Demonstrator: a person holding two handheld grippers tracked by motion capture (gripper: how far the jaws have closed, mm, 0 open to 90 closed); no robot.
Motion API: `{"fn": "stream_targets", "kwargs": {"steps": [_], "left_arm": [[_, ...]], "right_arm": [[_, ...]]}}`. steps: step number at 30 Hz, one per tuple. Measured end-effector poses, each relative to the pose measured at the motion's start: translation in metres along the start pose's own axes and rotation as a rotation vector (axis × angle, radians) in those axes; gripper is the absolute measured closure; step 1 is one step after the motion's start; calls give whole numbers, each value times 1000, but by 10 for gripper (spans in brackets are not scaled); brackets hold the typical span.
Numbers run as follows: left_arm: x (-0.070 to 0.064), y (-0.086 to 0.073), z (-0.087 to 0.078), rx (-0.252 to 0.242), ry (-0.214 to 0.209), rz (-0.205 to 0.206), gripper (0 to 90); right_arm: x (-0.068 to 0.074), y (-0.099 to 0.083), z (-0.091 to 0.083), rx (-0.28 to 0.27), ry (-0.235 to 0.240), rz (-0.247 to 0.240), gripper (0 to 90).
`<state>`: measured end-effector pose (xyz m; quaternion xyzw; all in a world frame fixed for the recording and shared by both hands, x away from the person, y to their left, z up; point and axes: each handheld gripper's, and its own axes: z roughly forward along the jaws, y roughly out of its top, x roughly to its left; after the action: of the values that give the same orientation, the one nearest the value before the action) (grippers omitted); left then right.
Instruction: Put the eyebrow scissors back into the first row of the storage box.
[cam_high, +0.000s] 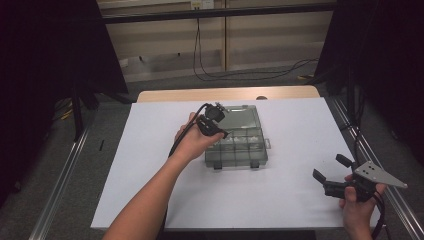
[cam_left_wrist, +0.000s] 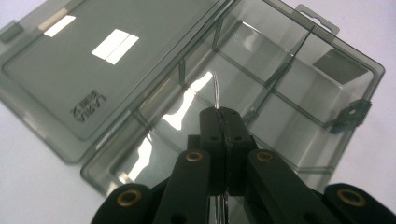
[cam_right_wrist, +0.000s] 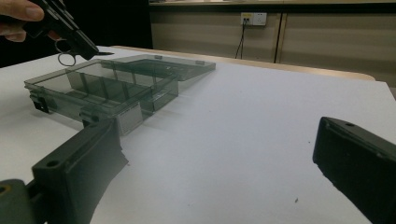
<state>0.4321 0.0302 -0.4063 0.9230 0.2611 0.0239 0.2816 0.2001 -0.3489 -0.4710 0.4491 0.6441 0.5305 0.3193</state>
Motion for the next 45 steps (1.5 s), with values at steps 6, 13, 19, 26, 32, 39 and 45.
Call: {"fn": "stream_targets", "kwargs": {"steps": [6,13,19,26,32,39,45], "left_arm": [[1,5,11,2,13,54,894],[2,5,20,-12,32,106,892],[-1,5,27,-47,78,173,876],[0,1,16,-123,125,101,499],[6,-11,1,-227,114,-9,186],[9,-32,-11,-285,145,-58,48],[12,-50,-26,-286,179,-79,14]], "right_arm": [[0,0,0,0,0,7,7],[-1,0,0,1,-3,17,9],[-1,0,0,3,-3,21,9],[-1,0,0,3,-1,16,10],[-1,0,0,2,-5,16,10],[-1,0,1,4,-5,16,10],[-1,0,1,11,2,6,10]]}}
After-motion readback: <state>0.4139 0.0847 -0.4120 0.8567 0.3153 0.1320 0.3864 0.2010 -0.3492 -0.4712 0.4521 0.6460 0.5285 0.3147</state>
